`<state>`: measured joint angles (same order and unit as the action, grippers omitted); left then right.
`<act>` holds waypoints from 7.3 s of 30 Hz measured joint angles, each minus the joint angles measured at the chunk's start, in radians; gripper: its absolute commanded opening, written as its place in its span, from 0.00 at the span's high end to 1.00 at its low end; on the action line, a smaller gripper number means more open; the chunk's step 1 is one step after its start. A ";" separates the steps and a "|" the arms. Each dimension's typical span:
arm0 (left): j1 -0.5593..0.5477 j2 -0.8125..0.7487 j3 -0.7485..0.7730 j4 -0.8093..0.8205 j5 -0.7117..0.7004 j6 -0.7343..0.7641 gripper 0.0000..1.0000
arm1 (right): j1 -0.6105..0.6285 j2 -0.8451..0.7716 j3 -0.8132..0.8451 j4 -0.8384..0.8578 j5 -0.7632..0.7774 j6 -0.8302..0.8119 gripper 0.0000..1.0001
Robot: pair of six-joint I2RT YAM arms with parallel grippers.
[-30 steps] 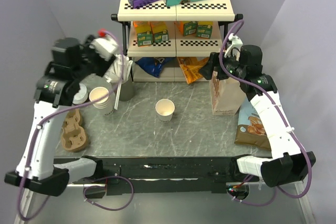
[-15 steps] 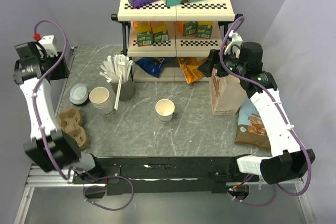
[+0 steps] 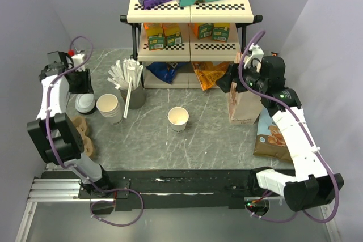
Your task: Pack the takeout coffee
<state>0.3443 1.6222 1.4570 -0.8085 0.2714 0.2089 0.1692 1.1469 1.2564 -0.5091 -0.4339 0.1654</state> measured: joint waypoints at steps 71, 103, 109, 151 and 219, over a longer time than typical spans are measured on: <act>-0.100 0.281 0.079 0.039 -0.217 0.042 0.99 | -0.020 0.036 -0.032 0.017 -0.005 0.024 0.07; -0.121 0.294 0.066 0.060 -0.262 0.040 0.85 | -0.021 0.062 -0.028 0.032 -0.020 0.029 0.07; -0.121 0.294 0.076 0.053 -0.262 0.037 0.96 | -0.021 0.062 -0.028 0.037 -0.020 0.032 0.07; -0.006 0.135 -0.015 -0.050 -0.066 0.093 0.99 | -0.021 0.020 -0.111 0.101 -0.053 0.077 0.07; -0.729 -0.073 -0.220 0.658 0.953 -0.584 0.99 | 0.265 -0.032 -0.288 0.085 0.146 -0.396 0.23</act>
<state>-0.3847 1.5494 1.2366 -0.1509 1.2243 -0.3748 0.4343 1.1152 0.9680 -0.4244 -0.2874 -0.2306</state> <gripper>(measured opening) 0.013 0.792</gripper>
